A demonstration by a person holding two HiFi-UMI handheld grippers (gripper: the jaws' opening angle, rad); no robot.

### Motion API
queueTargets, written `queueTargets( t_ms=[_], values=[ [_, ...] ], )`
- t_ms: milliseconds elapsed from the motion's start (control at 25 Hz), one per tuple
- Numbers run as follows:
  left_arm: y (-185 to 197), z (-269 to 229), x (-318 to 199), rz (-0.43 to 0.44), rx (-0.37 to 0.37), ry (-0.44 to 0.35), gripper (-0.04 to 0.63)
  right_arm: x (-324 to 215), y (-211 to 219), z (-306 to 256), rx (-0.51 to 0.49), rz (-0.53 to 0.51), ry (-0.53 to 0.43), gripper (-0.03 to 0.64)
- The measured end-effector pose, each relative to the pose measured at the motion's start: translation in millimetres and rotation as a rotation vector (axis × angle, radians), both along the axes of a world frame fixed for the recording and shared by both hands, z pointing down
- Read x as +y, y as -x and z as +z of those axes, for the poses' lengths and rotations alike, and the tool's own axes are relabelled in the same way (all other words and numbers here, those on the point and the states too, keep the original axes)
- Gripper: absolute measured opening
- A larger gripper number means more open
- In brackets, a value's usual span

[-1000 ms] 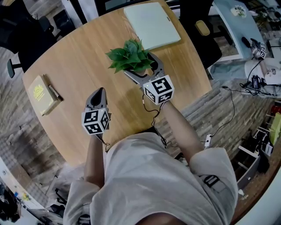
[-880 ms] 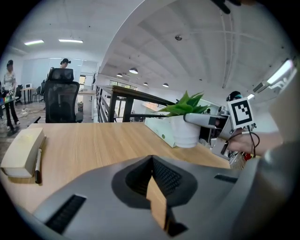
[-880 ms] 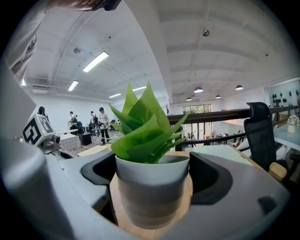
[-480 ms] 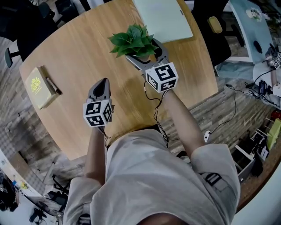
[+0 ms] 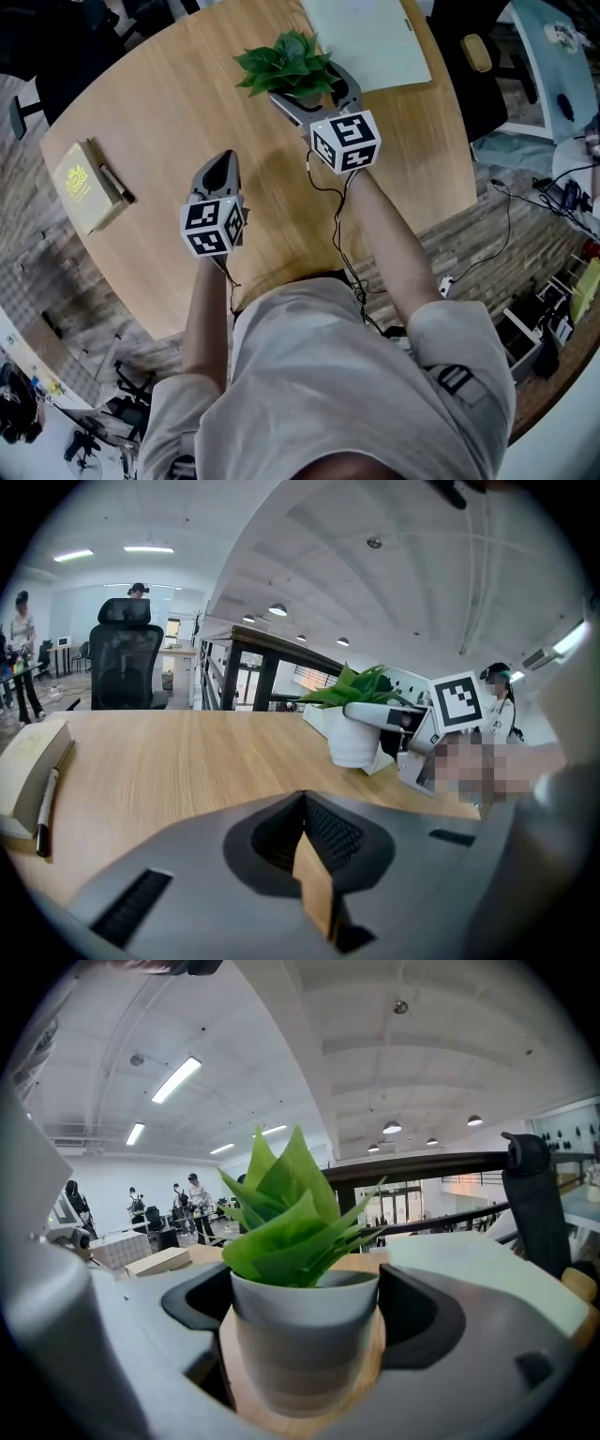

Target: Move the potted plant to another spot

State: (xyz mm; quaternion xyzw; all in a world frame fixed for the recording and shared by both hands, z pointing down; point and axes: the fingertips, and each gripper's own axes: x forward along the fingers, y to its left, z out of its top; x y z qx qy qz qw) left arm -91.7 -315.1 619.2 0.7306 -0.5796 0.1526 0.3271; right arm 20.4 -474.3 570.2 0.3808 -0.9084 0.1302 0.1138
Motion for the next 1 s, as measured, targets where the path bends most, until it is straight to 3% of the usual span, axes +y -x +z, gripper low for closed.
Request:
queueTargets(
  t_ms=[1000],
  values=[
    [3,36,-27,-0.015,0.012,0.055,0.012,-67,29,52,-0.002,0.071,0.031,0.488]
  ],
)
